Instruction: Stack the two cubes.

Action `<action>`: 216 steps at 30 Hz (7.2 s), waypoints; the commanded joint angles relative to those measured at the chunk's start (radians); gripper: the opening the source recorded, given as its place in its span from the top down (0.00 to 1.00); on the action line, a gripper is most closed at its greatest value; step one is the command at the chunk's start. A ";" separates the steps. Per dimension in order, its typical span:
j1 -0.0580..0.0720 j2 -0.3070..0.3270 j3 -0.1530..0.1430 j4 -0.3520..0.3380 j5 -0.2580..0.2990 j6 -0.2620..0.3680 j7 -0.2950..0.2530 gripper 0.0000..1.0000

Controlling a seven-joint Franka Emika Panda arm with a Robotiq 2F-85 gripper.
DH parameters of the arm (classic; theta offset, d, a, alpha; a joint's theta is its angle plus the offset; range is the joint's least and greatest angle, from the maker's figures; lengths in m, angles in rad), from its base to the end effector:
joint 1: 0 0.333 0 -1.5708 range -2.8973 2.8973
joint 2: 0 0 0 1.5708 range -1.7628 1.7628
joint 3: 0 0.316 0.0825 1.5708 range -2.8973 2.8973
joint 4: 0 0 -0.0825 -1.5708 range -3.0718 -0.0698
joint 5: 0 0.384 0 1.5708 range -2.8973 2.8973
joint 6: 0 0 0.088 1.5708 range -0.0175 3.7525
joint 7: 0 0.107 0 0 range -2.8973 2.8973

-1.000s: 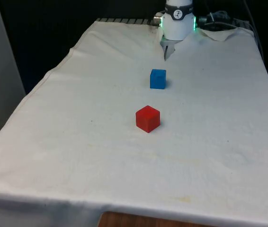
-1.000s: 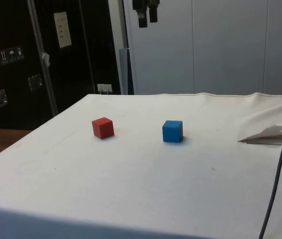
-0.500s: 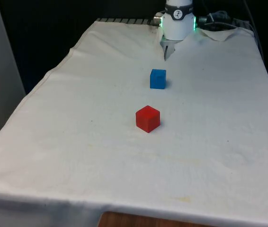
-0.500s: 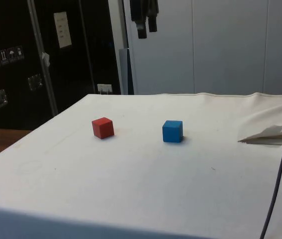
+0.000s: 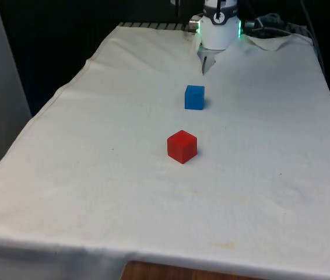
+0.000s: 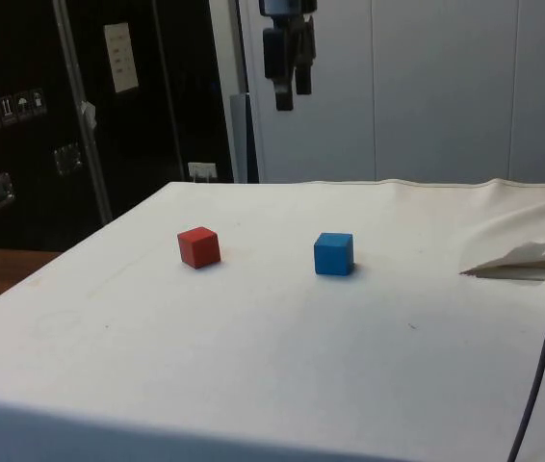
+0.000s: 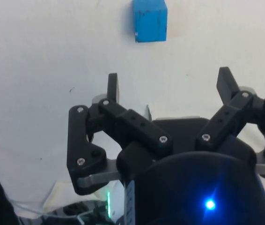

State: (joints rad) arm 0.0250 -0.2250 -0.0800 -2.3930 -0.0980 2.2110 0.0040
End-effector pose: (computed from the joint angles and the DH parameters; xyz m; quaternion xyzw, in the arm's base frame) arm 0.4656 -0.0293 0.4083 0.9993 -0.0002 0.0206 0.0315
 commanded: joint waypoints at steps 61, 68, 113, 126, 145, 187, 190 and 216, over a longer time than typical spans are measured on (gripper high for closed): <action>-0.007 0.324 -0.049 -0.276 0.110 0.610 -0.098 0.00; -0.005 0.365 -0.062 -0.267 0.075 0.643 -0.072 0.00; -0.004 0.362 -0.061 -0.187 0.073 0.614 -0.064 1.00; -0.006 0.348 -0.057 -0.060 0.089 0.480 -0.076 1.00; -0.006 0.448 -0.044 0.155 0.111 0.384 -0.077 1.00; -0.009 0.720 -0.018 0.489 0.167 0.349 -0.057 1.00; -0.010 0.736 -0.017 0.502 0.170 0.351 -0.053 1.00; -0.003 0.778 -0.024 0.523 0.191 0.358 -0.050 1.00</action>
State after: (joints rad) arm 0.0210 0.5570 -0.1040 -1.8650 0.0930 2.5650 -0.0460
